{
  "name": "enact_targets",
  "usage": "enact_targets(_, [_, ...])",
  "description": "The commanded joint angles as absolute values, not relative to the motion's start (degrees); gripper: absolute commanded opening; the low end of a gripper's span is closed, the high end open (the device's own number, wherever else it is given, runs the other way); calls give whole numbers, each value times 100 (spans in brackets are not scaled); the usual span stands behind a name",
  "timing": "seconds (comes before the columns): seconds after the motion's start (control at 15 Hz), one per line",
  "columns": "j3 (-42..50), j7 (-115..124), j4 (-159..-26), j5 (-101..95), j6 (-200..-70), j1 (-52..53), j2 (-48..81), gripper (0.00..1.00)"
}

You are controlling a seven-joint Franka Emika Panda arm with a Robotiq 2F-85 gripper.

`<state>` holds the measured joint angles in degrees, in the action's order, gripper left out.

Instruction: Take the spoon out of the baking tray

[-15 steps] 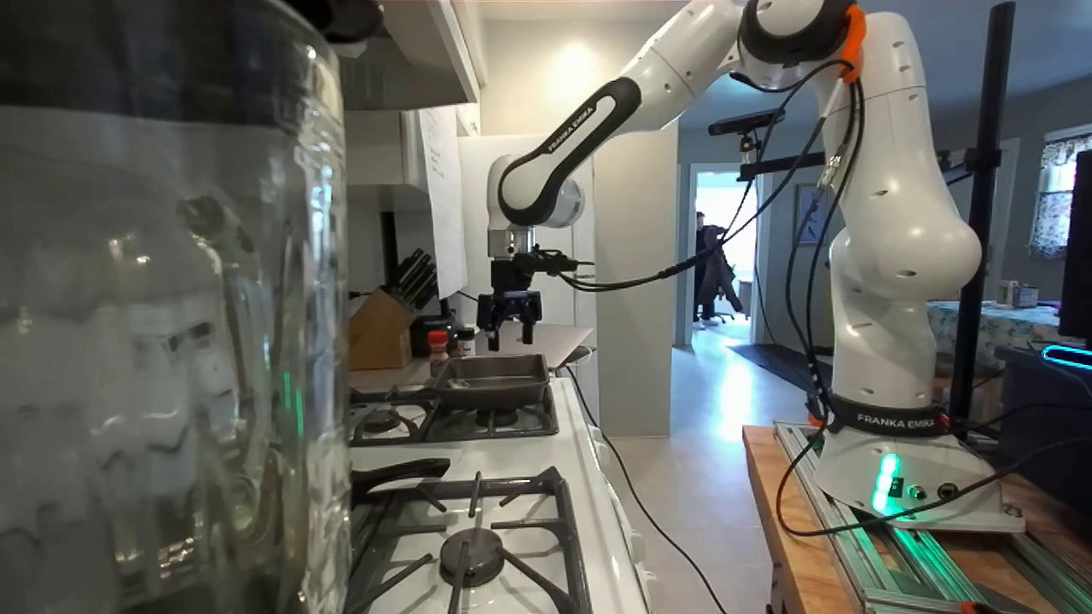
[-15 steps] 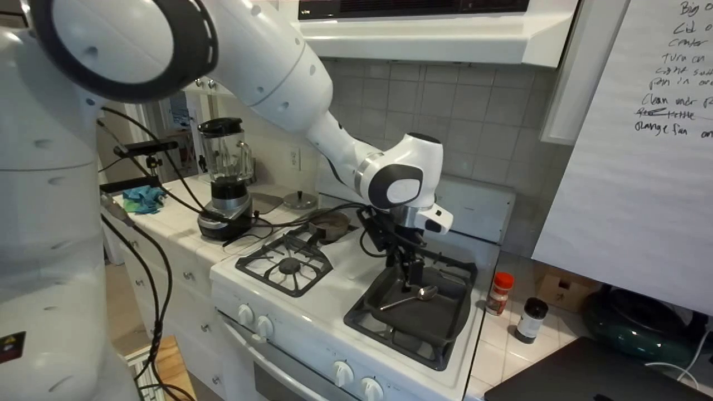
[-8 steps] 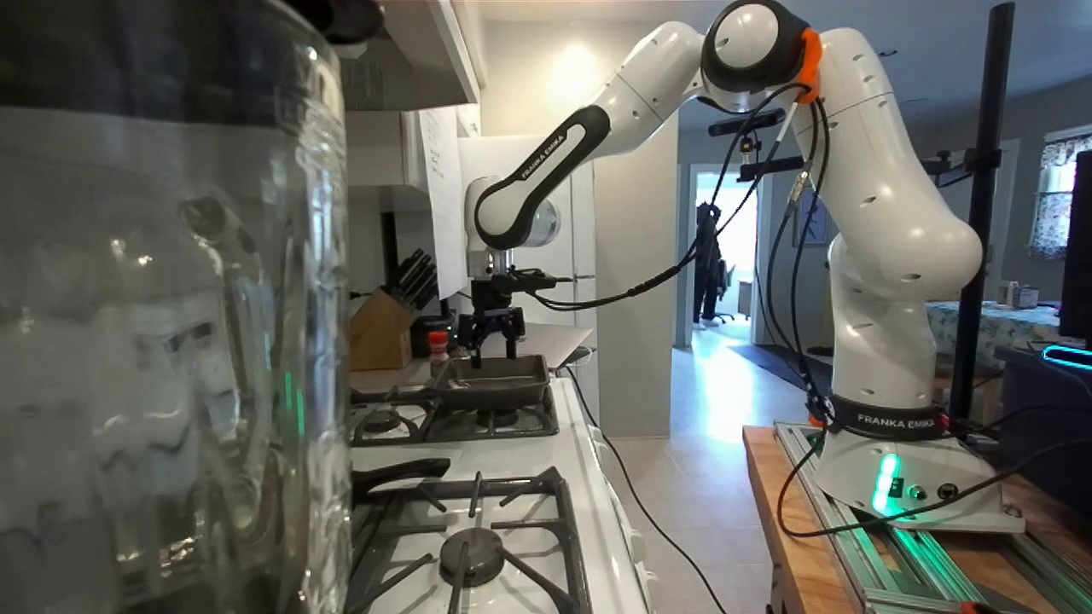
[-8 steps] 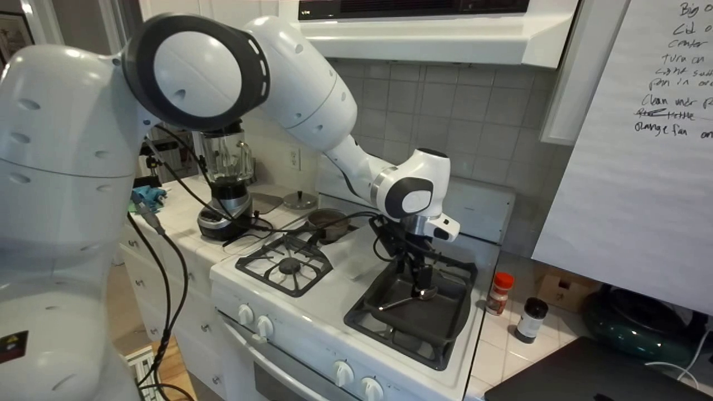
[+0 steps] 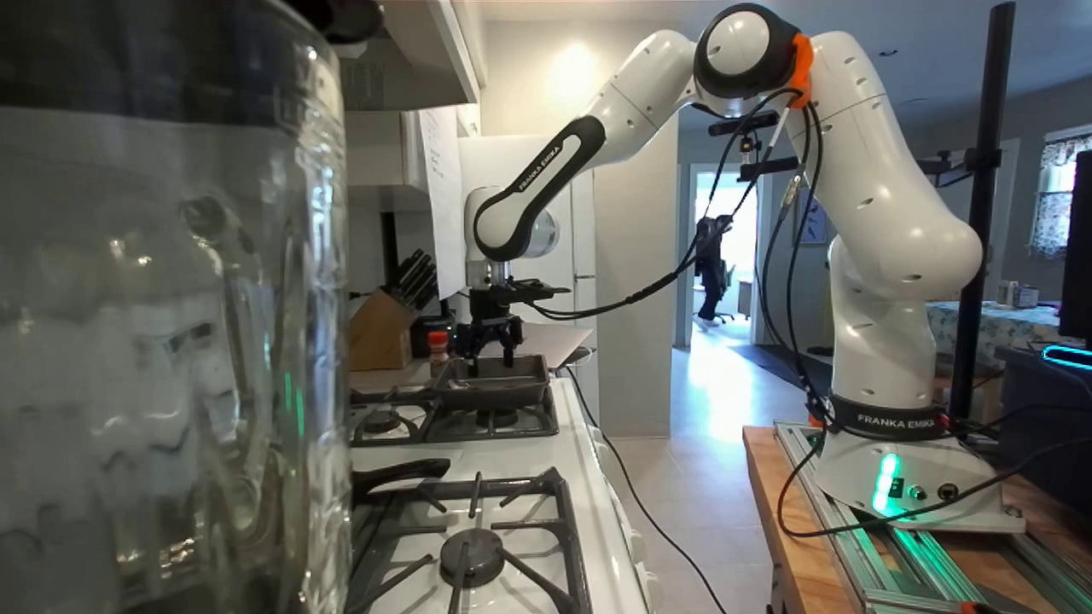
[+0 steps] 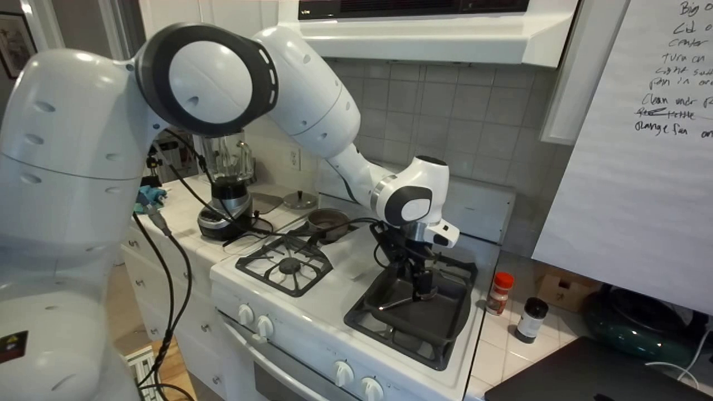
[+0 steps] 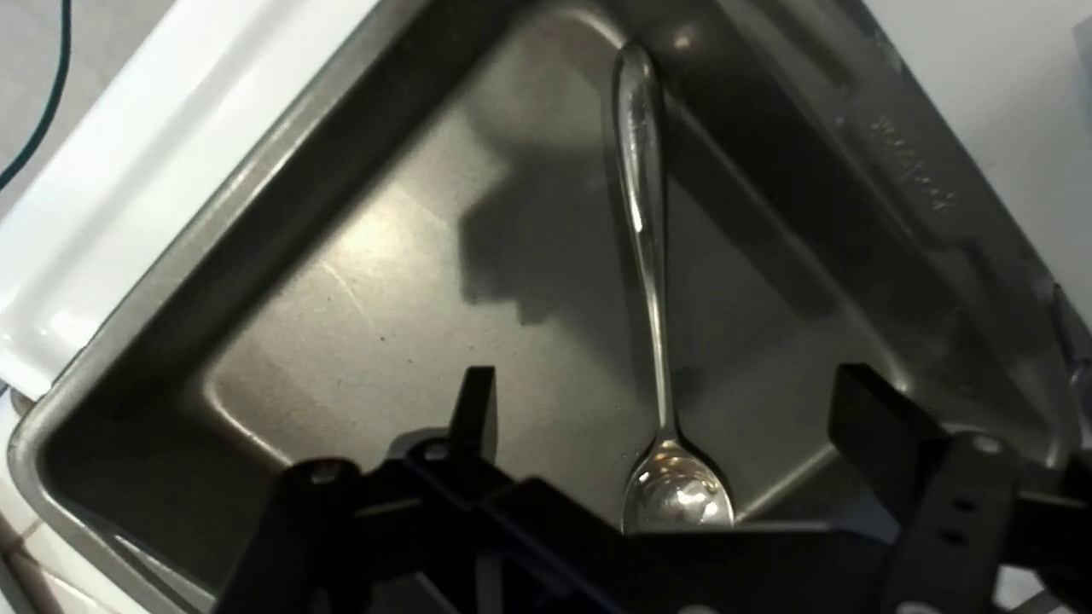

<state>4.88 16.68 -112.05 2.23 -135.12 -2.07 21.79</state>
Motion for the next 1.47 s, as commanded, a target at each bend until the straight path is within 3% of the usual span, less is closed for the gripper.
enact_targets(0.0, [435,1543,-11167,441,-13941,-251,2399,96])
enact_targets(0.07, [439,1543,-11166,442,-14009,-242,2433,90])
enact_targets(0.47, [447,1599,-11174,392,-14060,-191,2546,77])
enact_targets(0.8, [386,1455,-11159,495,-14132,-262,2584,47])
enact_targets(0.93, [394,1405,-11103,500,-14089,-279,2621,43])
enact_targets(1.13, [388,1302,-11054,503,-14078,-308,2673,55])
enact_targets(1.33, [353,1193,-11013,564,-14087,-341,2726,47])
enact_targets(1.4, [340,1142,-10983,596,-14086,-350,2755,41])
